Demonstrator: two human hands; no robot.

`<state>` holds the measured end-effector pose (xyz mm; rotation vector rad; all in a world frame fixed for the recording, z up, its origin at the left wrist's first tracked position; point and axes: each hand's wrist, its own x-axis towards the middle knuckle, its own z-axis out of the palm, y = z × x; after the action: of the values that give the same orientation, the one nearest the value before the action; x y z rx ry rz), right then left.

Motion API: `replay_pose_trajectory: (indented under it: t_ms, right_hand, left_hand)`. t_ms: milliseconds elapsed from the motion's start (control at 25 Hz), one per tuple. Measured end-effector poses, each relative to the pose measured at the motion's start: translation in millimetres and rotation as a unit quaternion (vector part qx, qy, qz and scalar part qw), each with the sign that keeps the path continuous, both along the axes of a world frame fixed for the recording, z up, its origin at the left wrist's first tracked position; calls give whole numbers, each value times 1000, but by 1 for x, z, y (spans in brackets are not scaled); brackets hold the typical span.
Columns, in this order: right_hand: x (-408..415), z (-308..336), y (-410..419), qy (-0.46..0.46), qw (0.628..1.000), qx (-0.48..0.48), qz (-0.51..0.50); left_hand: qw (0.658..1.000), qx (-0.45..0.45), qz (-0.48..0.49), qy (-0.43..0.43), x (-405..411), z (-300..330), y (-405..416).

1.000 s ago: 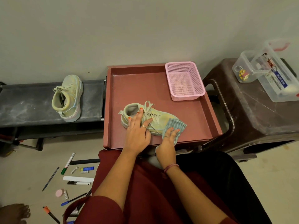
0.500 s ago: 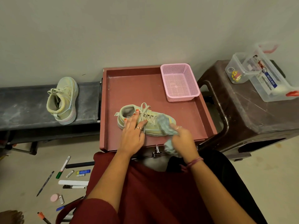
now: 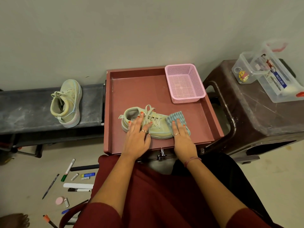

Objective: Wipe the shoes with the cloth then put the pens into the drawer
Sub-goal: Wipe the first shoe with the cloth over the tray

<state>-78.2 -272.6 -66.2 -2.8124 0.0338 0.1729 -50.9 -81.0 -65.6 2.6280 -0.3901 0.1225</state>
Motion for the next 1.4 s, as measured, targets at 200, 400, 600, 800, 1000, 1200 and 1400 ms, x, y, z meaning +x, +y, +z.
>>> replay_pose_trajectory:
  t_ms: [200,400,600,800,1000,1200,1400]
  right_hand:
    - [45,10,-6,49,989,112,-78]
    - [-4,3,4,-3,999,-16,38]
    - [39,13,-9,100,988,101,-59]
    - [-15,-7,52,23,995,-88,46]
    - [1,-2,-1,-41,969,-197,142]
    - [17,14,20,11,996,-56,68]
    - [-13,5,15,-36,982,-33,184]
  left_hand:
    - [1000,4,10,-4,-1,-2,-2]
    - [1000,-2,11,-1,0,-3,-3]
    - [1000,0,11,8,1,-2,-2]
    - [1000,-4,8,12,0,1,-1]
    - [1000,10,-1,17,0,2,1]
    - [1000,17,2,12,0,3,1]
    - [1000,14,-2,20,1,2,2]
